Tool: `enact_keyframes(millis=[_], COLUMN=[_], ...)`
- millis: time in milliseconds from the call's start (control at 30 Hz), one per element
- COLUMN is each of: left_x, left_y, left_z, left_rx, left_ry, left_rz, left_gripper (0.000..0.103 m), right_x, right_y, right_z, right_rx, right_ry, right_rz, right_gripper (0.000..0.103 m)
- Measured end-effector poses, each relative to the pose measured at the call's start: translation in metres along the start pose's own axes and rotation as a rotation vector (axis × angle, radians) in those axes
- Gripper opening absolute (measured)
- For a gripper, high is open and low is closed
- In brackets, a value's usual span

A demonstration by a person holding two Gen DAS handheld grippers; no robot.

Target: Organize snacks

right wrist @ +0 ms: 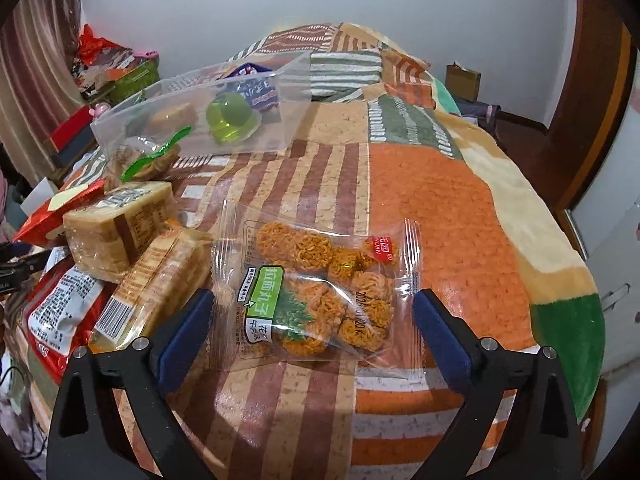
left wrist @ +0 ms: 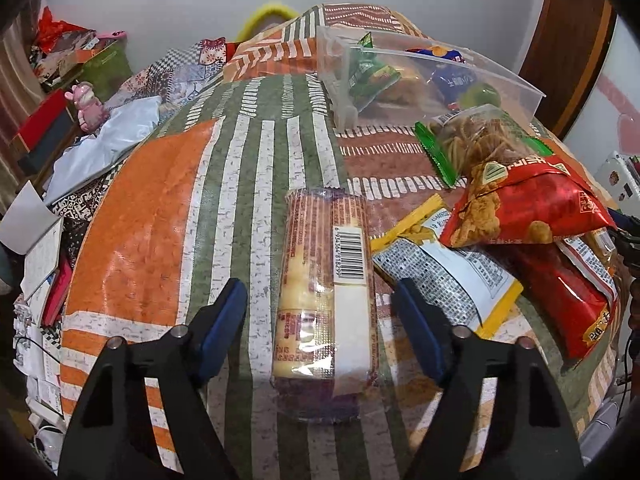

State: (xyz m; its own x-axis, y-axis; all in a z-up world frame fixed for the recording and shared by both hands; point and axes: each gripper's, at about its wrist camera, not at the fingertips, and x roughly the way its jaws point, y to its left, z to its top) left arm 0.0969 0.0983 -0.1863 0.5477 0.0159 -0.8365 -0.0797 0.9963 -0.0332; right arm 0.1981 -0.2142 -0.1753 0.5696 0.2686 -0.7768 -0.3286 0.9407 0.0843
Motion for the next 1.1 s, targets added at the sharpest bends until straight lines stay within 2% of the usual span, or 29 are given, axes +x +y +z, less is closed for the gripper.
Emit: enact_keyframes(millis=[33,67,167,467,700,867,1100], left_x=[0.001,0.003,0.003,-0.007,-0.034,-0.055,-0.070], left_y=[0.000,0.001,0.001,0.003,0.000,-0.008,-0.022], left_z=[0.000,0.000,0.000,0.005,0.018,0.031,0.045], left_rx=[0.004,0.009,0.010,-0.013,-0.022,-0.016,0.008], left_ry=[0.003,0.006,-0.006,-0.041,-0.116,-0.175,-0.227], left_rz=[0.016,0.024,0.018,0.014,0.007,-0.007,-0.034], left_gripper=[0.061,0.060,0.046,0.045,0.045,0.045,0.045], right_x=[-0.001,-0.003,-0.006,-0.005,-0.006,-0.009,-0.010], right_y=[0.000,-0.001,-0.001,-0.004,-0.003,-0.003,-0.002], right_z=[0.000,0.001,0.003,0.003,0.004,0.006,0.009], right_rx=[0.001,-0.001,-0.005,0.008,0.000,0.004,0.004], right_ry=[-0.006,-0.013,-0.025,-0.033,-0.039,-0.049,-0.059], right_rz=[0.007,0.008,0.009,0.027,0.026,0.037,0.038], right_gripper=[0.088,0.084,0.077,0.070,0.069,0.063,0.061])
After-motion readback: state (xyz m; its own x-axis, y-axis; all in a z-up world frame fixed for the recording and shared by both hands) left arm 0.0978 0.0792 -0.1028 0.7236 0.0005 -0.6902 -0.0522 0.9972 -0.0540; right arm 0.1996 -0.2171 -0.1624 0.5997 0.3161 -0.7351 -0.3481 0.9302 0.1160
